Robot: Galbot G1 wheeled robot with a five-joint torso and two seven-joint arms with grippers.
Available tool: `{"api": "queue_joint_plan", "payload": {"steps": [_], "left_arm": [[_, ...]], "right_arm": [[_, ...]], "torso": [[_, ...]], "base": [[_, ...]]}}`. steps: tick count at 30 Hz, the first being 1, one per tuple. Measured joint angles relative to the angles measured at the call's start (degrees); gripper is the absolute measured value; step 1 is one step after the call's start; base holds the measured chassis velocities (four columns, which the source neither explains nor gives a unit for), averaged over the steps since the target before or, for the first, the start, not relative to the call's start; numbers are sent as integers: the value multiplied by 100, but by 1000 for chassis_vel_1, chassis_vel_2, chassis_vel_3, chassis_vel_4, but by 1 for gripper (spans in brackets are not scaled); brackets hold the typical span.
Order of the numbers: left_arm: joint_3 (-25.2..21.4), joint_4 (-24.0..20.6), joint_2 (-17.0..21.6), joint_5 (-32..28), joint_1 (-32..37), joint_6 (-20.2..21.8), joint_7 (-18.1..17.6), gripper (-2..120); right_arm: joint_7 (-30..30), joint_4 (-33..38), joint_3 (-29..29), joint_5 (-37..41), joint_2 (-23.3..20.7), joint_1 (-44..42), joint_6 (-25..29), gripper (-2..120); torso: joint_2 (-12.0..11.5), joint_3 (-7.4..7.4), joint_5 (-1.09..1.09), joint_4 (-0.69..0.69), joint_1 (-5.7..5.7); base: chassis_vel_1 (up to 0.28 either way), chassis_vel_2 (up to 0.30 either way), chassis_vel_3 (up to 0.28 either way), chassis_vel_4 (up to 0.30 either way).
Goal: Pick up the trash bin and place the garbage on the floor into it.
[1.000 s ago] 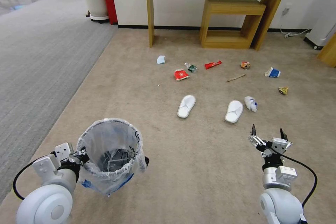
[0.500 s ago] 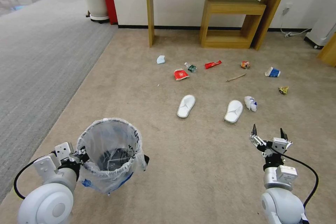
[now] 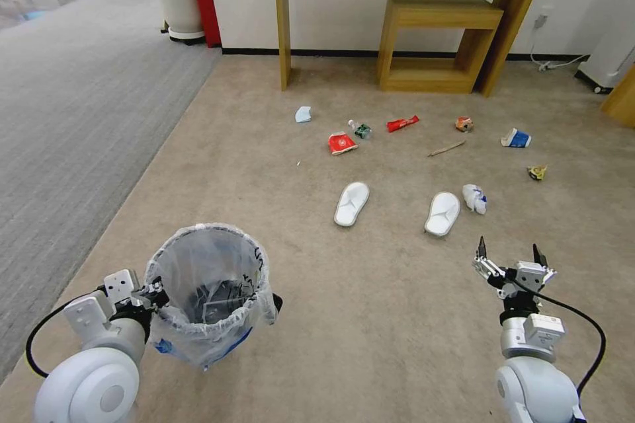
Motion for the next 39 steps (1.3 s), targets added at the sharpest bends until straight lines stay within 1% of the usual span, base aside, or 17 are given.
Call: {"api": "queue_joint_plan", "payload": {"steps": [39], "left_arm": [[3, 8, -31, 23, -13, -28, 9, 2]], "right_arm": [[23, 9, -43, 10, -14, -9, -18, 100]], "torso": [[0, 0, 0, 0, 0]], "base": [[-129, 125, 125, -124]]}}
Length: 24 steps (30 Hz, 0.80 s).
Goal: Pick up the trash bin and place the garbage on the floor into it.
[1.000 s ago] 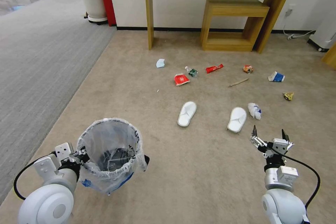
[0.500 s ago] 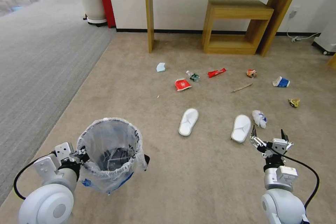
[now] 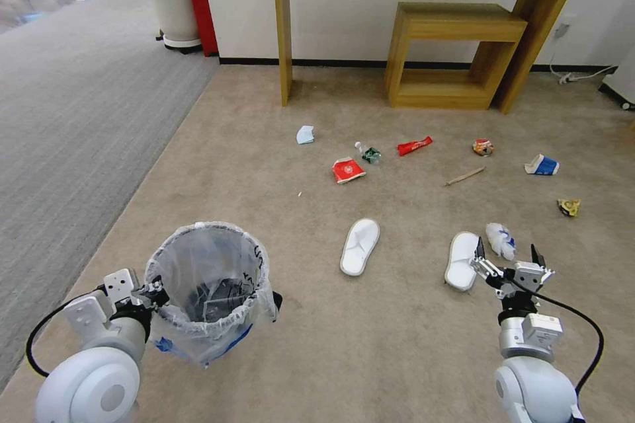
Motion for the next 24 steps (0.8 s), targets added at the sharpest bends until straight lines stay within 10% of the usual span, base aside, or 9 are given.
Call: {"api": "queue_joint_plan", "payload": {"steps": [24], "left_arm": [[27, 69, -12, 17, -54, -14, -1, 2]], "right_arm": [[6, -23, -34, 8, -19, 29, -14, 100]], "torso": [[0, 0, 0, 0, 0]], "base": [[-117, 116, 114, -110]]}}
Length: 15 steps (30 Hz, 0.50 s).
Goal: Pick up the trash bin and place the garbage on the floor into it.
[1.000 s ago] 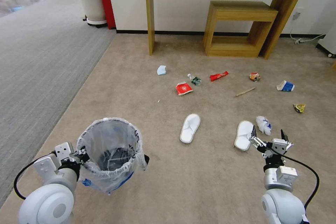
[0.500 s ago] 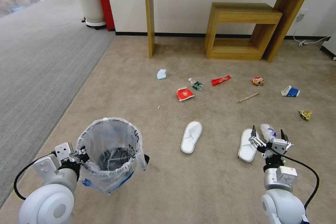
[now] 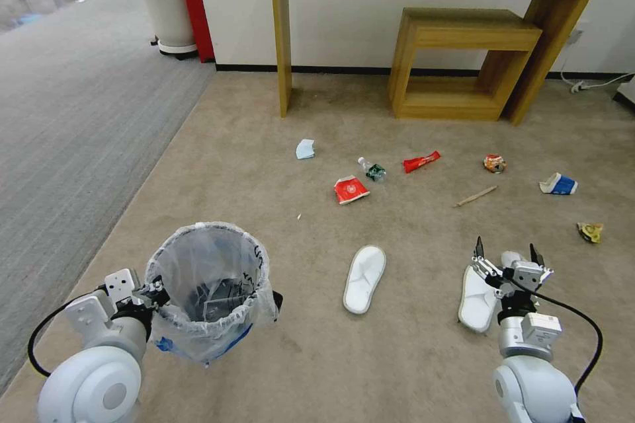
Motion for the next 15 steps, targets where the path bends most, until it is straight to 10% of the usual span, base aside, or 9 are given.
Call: {"api": "queue_joint_plan", "payload": {"steps": [15], "left_arm": [[17, 43, -8, -9, -53, -4, -9, 2]], "right_arm": [[10, -32, -9, 0, 1, 21, -3, 100]], "torso": [[0, 0, 0, 0, 0]], "base": [[-111, 114, 110, -113]]}}
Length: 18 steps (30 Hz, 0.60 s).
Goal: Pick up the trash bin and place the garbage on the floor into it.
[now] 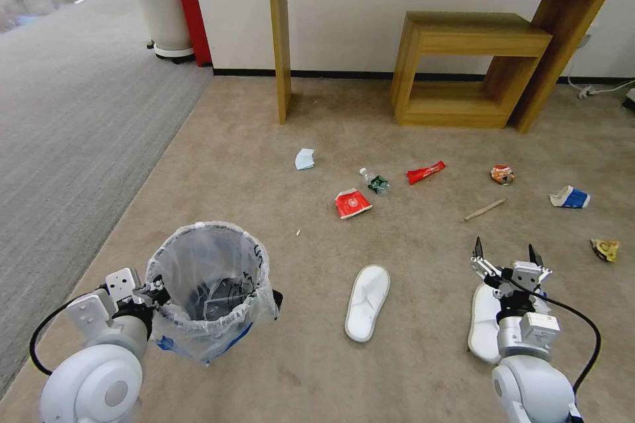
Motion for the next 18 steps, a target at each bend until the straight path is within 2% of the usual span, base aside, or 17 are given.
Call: {"api": "queue_joint_plan", "payload": {"steps": [18], "left_arm": [[-38, -120, 13, -113, -23, 8, -52, 2]], "right_arm": [[10, -16, -15, -7, 14, -12, 6, 100]], "torso": [[0, 0, 0, 0, 1]], "base": [[-100, 91, 97, -97]]}}
